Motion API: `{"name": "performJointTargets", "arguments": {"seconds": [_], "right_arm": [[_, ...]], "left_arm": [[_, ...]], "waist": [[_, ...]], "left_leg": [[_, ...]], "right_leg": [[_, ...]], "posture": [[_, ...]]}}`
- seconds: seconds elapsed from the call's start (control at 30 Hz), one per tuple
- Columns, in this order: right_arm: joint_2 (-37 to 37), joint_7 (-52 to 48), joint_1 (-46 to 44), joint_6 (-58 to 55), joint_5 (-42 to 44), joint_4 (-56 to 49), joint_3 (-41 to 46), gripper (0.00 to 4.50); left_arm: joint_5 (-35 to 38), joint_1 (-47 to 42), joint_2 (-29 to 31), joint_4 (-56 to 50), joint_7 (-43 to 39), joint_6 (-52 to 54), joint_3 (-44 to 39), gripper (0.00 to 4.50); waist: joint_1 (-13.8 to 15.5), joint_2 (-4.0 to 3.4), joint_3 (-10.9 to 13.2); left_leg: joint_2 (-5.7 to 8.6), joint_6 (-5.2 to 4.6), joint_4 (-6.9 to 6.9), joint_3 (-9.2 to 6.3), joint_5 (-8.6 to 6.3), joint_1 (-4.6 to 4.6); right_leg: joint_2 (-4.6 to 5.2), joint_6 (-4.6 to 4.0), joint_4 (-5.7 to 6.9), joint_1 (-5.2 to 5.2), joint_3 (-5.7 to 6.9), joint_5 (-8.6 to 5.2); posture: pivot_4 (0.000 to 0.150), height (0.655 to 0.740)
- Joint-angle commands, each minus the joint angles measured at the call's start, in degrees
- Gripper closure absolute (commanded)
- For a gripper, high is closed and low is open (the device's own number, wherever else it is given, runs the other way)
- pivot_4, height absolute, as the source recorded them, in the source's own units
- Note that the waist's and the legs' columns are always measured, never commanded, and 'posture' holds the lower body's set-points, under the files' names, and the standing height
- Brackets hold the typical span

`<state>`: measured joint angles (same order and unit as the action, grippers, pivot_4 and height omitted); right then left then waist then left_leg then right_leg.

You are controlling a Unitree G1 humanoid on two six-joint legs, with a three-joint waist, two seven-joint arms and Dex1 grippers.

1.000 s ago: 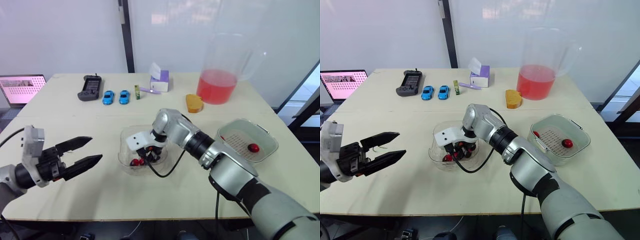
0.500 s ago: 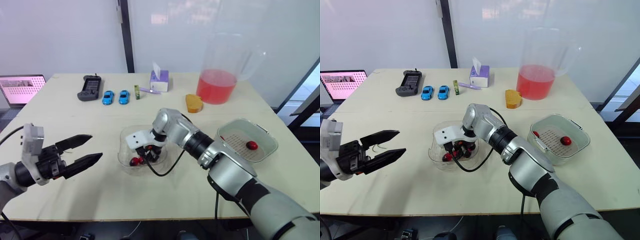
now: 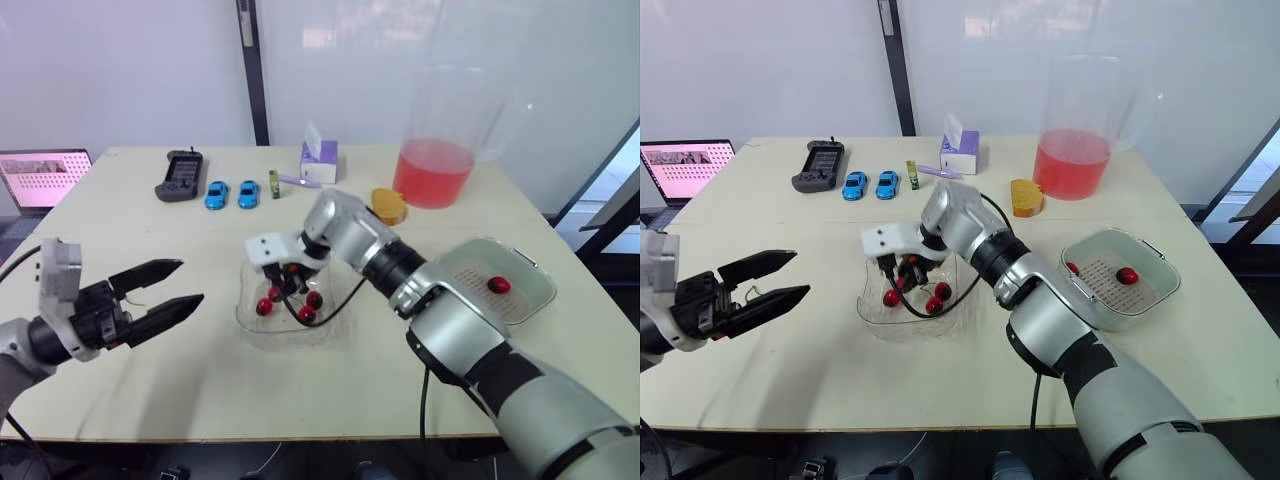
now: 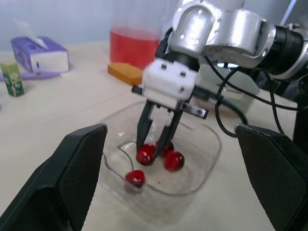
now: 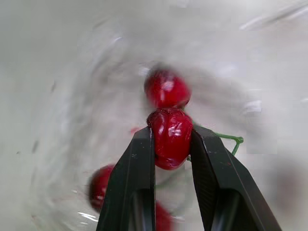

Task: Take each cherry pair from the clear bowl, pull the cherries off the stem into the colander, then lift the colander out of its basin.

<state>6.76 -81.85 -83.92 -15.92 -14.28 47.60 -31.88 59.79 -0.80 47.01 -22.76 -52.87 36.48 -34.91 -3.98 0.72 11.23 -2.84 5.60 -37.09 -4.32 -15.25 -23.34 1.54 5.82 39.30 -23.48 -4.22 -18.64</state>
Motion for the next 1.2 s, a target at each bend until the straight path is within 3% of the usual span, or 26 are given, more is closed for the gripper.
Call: {"name": "performJointTargets", "arguments": {"seconds": [0.03, 0.23, 0.37, 0.5, 0.6, 0.77, 1.2], "right_arm": [[3.85, -2.75, -1.65, -2.47, 2.72, -7.60, 4.15, 3.94], [11.89, -3.75, 2.25, -5.06, 5.20, -23.60, 7.62, 3.94], [17.33, 1.11, 7.46, 3.82, 5.14, -34.47, 10.26, 3.94], [19.28, 7.87, 14.37, 19.07, 6.21, -42.80, 12.67, 3.94], [20.45, 10.48, 19.19, 27.86, 5.92, -47.27, 12.24, 3.94], [20.09, 16.52, 22.88, 31.74, 2.19, -48.44, 11.15, 3.94], [19.60, 19.86, 21.01, 29.34, 1.73, -48.62, 11.08, 3.94]], "left_arm": [[4.09, -3.52, -0.66, 1.54, 4.59, 2.00, -0.54, 0.00], [13.93, -13.53, -4.30, 6.47, 15.84, 7.31, 1.00, 0.00], [21.97, -21.64, -7.39, 9.52, 21.89, 10.36, 3.48, 0.00], [25.53, -28.12, -9.41, 13.14, 25.45, 12.12, 6.04, 0.00], [25.58, -31.72, -10.41, 15.34, 26.35, 13.09, 8.22, 0.00], [25.17, -33.71, -11.16, 16.44, 25.27, 15.72, 11.54, 0.00], [19.79, -32.53, -11.43, 17.76, 21.27, 17.10, 14.15, 0.00]], "waist": [[0.17, 0.01, -0.01], [0.16, 0.04, -0.02], [0.05, 0.06, -0.03], [-0.25, 0.07, -0.04], [-0.18, 0.07, -0.04], [-0.04, 0.08, -0.05], [0.02, 0.08, -0.05]], "left_leg": [[0.00, 0.00, -0.01, -0.01, 0.00, 0.00], [0.02, 0.00, -0.04, -0.09, 0.00, -0.01], [0.03, 0.00, -0.09, -0.12, 0.00, -0.04], [0.03, 0.00, -0.09, -0.10, 0.00, -0.02], [0.02, 0.02, -0.08, -0.11, 0.01, 0.01], [0.03, 0.29, -0.15, -0.12, 0.16, 0.01], [0.04, 0.44, -0.14, -0.12, 0.25, 0.01]], "right_leg": [[0.01, 0.00, -0.01, 0.01, 0.02, 0.00], [0.04, 0.01, 0.02, 0.05, 0.08, 0.00], [0.07, 0.01, 0.02, 0.05, 0.11, 0.01], [0.03, 0.02, 0.04, 0.05, 0.09, 0.01], [0.02, 0.02, 0.05, 0.06, 0.09, 0.01], [0.03, 0.02, 0.07, 0.09, 0.10, 0.01], [0.03, 0.01, 0.06, 0.11, 0.10, 0.01]], "posture": [[0.150, 0.7400], [0.150, 0.7400], [0.150, 0.7400], [0.150, 0.7400], [0.150, 0.7400], [0.150, 0.7400], [0.150, 0.7400]]}}
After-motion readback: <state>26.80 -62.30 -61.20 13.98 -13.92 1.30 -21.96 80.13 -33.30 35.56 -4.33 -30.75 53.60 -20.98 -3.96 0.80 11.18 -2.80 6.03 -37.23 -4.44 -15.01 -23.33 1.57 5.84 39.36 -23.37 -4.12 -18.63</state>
